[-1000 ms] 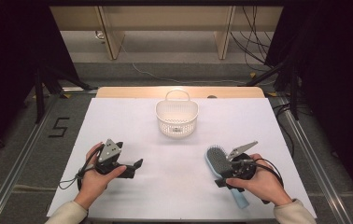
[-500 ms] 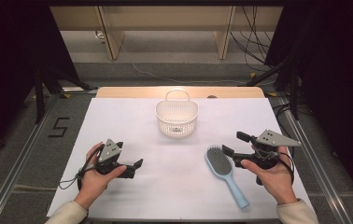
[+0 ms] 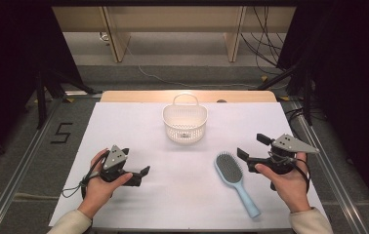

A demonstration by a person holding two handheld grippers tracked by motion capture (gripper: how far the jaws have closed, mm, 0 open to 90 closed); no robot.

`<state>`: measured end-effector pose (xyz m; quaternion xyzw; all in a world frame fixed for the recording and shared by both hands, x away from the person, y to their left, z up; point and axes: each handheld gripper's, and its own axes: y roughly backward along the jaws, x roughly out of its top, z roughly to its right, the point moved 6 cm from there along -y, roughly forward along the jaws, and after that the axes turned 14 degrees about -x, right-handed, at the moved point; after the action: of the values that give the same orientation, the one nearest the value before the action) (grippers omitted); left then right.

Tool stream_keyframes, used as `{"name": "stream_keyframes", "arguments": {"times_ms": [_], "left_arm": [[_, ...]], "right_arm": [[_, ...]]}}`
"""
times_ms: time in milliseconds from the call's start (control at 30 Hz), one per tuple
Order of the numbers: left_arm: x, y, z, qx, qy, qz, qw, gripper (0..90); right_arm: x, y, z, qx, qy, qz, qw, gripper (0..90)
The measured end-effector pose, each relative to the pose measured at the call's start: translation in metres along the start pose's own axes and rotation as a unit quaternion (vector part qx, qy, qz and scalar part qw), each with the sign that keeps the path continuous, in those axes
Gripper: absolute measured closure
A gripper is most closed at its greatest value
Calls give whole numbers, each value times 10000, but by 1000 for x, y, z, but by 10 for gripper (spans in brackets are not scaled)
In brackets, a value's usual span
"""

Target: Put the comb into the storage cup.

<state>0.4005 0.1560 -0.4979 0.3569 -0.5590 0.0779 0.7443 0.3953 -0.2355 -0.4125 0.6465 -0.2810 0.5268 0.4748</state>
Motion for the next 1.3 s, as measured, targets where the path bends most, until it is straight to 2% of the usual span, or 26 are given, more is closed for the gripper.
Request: {"name": "stream_keyframes", "arguments": {"times_ms": [100, 200, 300, 367, 433, 533, 600, 667, 700, 767, 800, 867, 900, 1033, 1067, 1167, 1267, 1300], "left_arm": [[0, 0, 0, -4, -6, -4, 10000, 0], [0, -1, 0, -3, -13, -8, 10000, 0], [0, -1, 0, -4, -23, -13, 10000, 0], [1, -1, 0, -6, -22, -16, 10000, 0], [0, -2, 1, -8, -15, -13, 10000, 0], [0, -2, 1, -3, -14, -20, 10000, 0], [0, -2, 1, 2, -17, -22, 10000, 0], [1, -2, 0, 0, -27, -19, 10000, 0], [1, -2, 0, -2, -27, -17, 10000, 0], [0, -2, 1, -1, -17, -21, 10000, 0], [0, -2, 1, -2, -19, -21, 10000, 0], [1, -2, 1, -5, -26, -15, 10000, 0], [1, -2, 1, -4, -30, -15, 10000, 0], [0, -2, 1, -10, -23, -19, 10000, 0], [0, -2, 1, -11, -25, -19, 10000, 0], [1, -2, 1, -13, -28, -20, 10000, 0], [1, -2, 1, -11, -29, -21, 10000, 0], [1, -2, 1, -9, -30, -20, 10000, 0]], "right_arm": [[-1, -1, 0, -102, 203, -284, 9993, 121], [-6, -3, -2, 21, 425, -789, 9960, 152], [-14, -5, -4, 30, 686, -1534, 9858, 157], [-17, -6, -5, 25, 798, -1875, 9790, 170], [-20, -6, -5, -11, 841, -2226, 9713, 169], [-25, -6, -7, 4, 994, -2854, 9532, 173], [-28, -6, -9, 28, 955, -3190, 9429, 185], [-31, -6, -11, 3, 949, -3430, 9345, 185], [-34, -6, -12, -1, 1044, -3632, 9259, 186], [-38, -8, -16, -6, 1150, -3873, 9148, 189], [-39, -8, -18, -1, 1152, -3969, 9106, 190], [-44, -10, -21, 26, 1227, -4177, 9002, 199], [-46, -11, -23, 36, 1260, -4299, 8940, 208], [-53, -14, -26, -50, 1332, -4609, 8774, 215], [-55, -16, -25, -61, 1374, -4622, 8761, 218], [-60, -18, -26, -65, 1355, -4800, 8667, 224], [-65, -20, -27, -85, 1409, -4882, 8612, 226], [-67, -21, -28, -87, 1400, -4940, 8581, 226]]}}
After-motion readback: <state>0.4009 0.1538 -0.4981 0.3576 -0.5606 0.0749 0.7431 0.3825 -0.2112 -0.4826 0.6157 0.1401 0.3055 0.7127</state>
